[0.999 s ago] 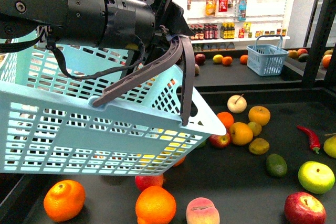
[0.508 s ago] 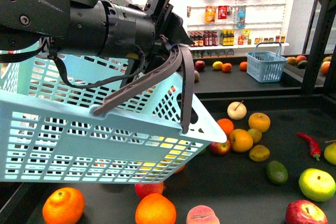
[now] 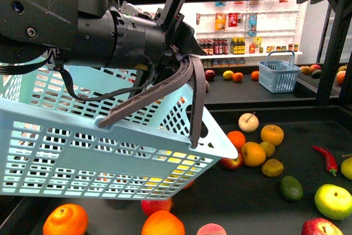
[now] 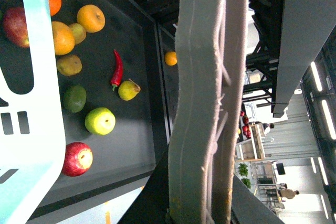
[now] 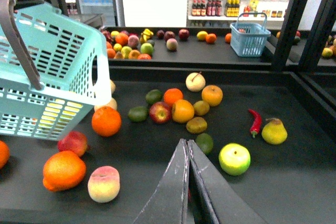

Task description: Pick lemon from shelf

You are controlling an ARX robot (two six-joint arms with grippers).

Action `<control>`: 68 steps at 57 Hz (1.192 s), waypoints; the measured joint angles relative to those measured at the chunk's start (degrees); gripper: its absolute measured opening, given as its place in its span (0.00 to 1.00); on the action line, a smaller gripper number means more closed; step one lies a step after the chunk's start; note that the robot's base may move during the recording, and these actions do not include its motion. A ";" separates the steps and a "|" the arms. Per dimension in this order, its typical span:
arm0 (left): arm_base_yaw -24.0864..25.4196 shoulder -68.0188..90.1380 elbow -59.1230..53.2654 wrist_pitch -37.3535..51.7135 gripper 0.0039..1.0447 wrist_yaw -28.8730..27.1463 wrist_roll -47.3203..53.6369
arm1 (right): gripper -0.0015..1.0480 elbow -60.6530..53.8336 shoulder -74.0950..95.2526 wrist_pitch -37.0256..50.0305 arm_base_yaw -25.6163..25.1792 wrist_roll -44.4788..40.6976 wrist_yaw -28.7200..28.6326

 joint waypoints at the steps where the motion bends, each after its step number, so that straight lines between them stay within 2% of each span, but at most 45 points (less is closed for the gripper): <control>1: 0.00 -0.02 0.00 0.00 0.09 -0.13 -0.04 | 0.03 0.00 -0.07 0.00 0.00 0.02 0.00; 19: 0.02 -0.02 0.00 0.00 0.09 -0.17 -0.22 | 0.03 0.00 -0.24 0.00 0.00 0.02 0.00; 22: 0.02 0.00 0.00 0.00 0.09 -0.17 -0.13 | 0.08 0.00 -0.24 0.00 0.00 0.00 0.00; 32: 0.02 0.00 0.00 0.00 0.09 -0.17 -0.13 | 0.39 0.00 -0.26 0.00 0.00 0.00 0.00; 48: 0.02 0.00 0.00 0.00 0.09 -0.17 -0.13 | 0.82 0.00 -0.26 0.00 0.00 0.00 0.00; 52: 0.02 0.02 -0.52 3.80 0.09 -0.90 -1.70 | 0.93 0.00 -0.26 0.00 0.00 0.02 0.00; 60: 1.09 0.07 -0.63 7.30 0.09 -4.90 -3.37 | 0.93 0.00 -0.26 0.00 0.00 0.04 0.00; 68: 4.83 0.04 -1.42 12.46 0.09 -11.30 -9.90 | 0.93 0.00 -0.26 0.00 0.00 0.04 0.00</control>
